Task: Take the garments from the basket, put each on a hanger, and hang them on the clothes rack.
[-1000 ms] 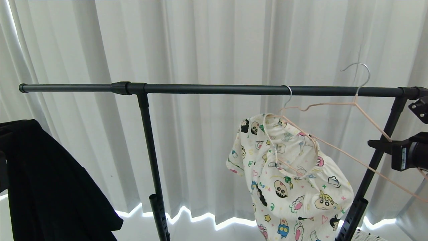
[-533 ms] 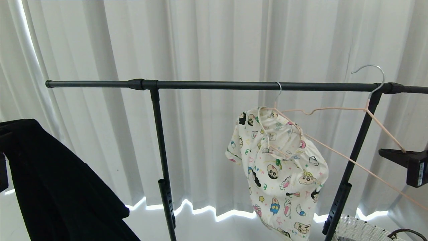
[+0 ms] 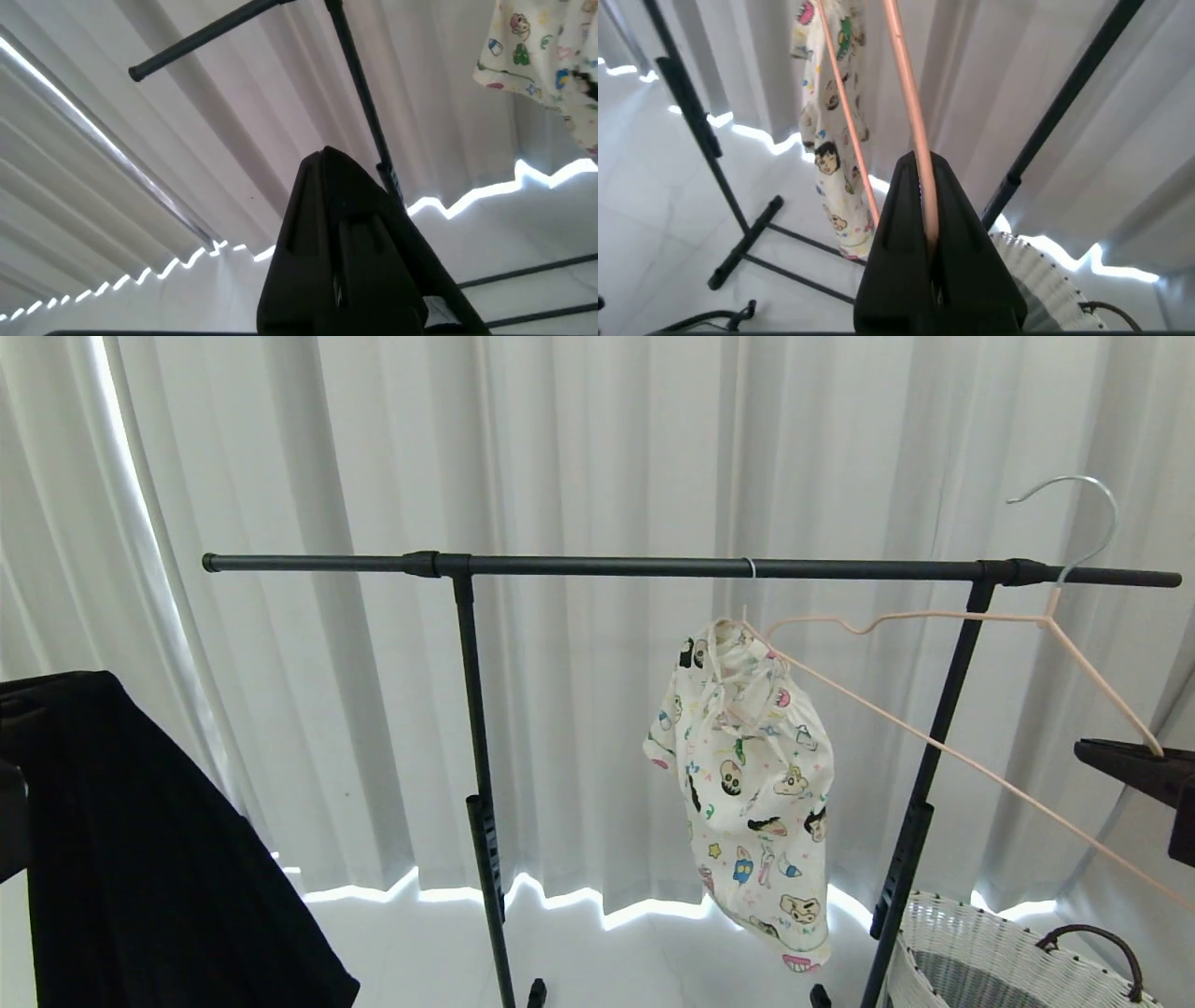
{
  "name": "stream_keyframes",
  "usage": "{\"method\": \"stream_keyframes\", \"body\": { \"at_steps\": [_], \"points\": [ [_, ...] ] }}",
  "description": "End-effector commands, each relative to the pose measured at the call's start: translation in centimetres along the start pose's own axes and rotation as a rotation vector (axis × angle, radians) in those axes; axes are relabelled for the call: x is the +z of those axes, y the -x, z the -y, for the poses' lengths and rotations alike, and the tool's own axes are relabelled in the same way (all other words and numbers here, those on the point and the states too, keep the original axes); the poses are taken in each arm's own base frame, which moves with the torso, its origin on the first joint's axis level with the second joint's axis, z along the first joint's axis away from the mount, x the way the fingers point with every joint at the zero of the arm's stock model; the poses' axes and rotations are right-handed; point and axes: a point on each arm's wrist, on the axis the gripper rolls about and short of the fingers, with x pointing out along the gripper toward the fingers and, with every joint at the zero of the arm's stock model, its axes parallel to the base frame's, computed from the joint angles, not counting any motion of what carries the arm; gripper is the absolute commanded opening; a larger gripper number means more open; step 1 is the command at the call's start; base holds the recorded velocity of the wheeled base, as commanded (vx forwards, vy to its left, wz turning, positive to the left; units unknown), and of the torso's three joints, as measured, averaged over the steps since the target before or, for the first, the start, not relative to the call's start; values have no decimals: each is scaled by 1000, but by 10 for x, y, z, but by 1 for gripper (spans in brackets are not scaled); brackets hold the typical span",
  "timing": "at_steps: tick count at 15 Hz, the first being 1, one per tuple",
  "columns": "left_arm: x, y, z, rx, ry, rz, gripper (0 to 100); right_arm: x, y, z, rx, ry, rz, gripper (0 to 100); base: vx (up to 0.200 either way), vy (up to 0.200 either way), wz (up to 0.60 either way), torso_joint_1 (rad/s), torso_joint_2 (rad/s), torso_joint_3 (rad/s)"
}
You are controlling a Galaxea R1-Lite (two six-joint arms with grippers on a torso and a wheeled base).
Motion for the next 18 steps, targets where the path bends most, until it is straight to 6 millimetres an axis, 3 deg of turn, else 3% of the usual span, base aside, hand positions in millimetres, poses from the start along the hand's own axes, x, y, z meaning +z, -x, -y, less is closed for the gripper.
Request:
{"method": "stream_keyframes", "body": {
  "at_steps": [1, 5, 8, 10, 13, 16, 18],
  "points": [
    [2, -2, 5, -46, -14, 14, 0, 4, 12, -5, 31, 18, 46, 0, 0, 0, 0, 0, 0, 0],
    [11, -22, 10, -67, -20, -22, 0, 3, 22, -17, 118, 37, 67, 0, 0, 0, 0, 0, 0, 0],
    [26, -67, 14, -2, 66, -134, 0, -7, 34, -46, 335, 67, -9, 0, 0, 0, 0, 0, 0, 0],
    [23, -89, 17, 53, 118, -215, 0, -18, 39, -59, 411, 93, -91, 0, 0, 0, 0, 0, 0, 0],
    [15, -104, 21, 50, 143, -301, 0, -24, 35, -70, 453, 120, -140, 0, 0, 0, 0, 0, 0, 0],
    [27, -121, 43, 2, 354, -295, 0, -24, 24, -81, 519, 105, -190, 0, 0, 0, 0, 0, 0, 0],
    [27, -128, 50, -8, 377, -313, 0, -20, 13, -90, 554, 98, -195, 0, 0, 0, 0, 0, 0, 0]
  ]
}}
